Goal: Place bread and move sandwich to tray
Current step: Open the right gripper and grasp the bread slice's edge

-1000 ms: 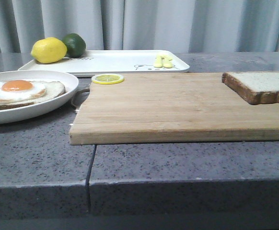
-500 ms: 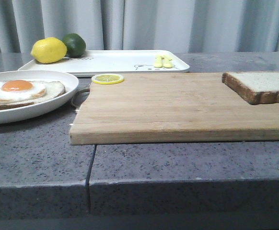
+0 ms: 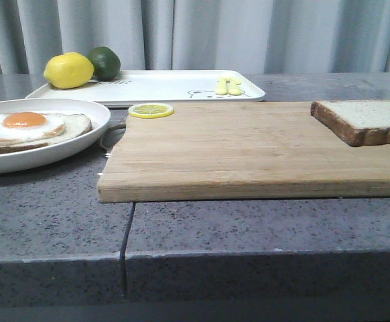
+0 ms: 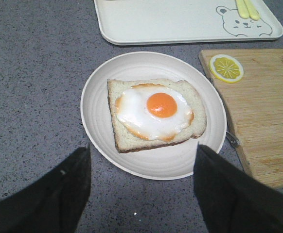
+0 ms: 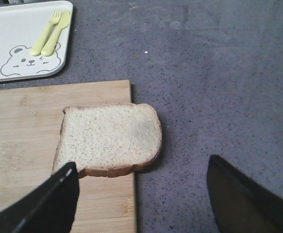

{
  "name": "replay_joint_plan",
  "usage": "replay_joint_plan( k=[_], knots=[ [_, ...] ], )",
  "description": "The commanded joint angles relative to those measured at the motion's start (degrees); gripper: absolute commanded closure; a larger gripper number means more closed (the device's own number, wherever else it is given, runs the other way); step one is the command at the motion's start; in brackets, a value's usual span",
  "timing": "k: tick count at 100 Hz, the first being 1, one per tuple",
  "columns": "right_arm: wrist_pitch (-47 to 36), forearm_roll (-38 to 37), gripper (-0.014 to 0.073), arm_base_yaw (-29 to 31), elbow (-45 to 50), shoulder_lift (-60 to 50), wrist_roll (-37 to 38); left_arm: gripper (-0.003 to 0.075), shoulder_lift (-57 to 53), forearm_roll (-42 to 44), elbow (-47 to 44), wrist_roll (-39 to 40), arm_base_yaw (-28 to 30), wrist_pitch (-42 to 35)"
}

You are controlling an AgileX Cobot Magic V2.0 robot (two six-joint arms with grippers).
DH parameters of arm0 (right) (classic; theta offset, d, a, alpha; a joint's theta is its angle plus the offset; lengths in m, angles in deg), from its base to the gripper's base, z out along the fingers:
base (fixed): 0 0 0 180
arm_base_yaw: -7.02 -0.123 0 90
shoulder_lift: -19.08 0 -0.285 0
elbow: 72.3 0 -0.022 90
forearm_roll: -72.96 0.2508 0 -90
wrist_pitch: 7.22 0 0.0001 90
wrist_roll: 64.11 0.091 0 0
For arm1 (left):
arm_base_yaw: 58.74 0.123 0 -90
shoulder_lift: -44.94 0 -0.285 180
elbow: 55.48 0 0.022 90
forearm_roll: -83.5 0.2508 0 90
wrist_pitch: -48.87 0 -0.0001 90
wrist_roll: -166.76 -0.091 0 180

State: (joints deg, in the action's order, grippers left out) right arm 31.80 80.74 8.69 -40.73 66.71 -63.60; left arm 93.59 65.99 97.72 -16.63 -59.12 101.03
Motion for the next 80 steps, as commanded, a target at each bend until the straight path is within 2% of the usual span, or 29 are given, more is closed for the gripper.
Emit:
replay_joint_plan(
  k=[1,11,46,80],
  knots=[
    [-4.7,8.0,0.0041,3.7,-1.9,2.6,-8.1,0.0303,0.1,-1.4,1.9,0.0,-0.5,-3.0],
    [-5.3,17.9,0.0041,8.2,-1.9,6.6,-16.5,0.0303,0.1,-1.4,1.9,0.0,-0.5,-3.0],
    [-5.8,40.5,0.0041,19.1,-1.8,21.1,-33.9,0.0303,0.1,-1.4,1.9,0.0,-0.5,-3.0],
    [-4.5,55.4,0.0041,21.2,-1.8,28.5,-43.8,0.0303,0.1,-1.4,1.9,0.0,-0.5,-3.0]
  ],
)
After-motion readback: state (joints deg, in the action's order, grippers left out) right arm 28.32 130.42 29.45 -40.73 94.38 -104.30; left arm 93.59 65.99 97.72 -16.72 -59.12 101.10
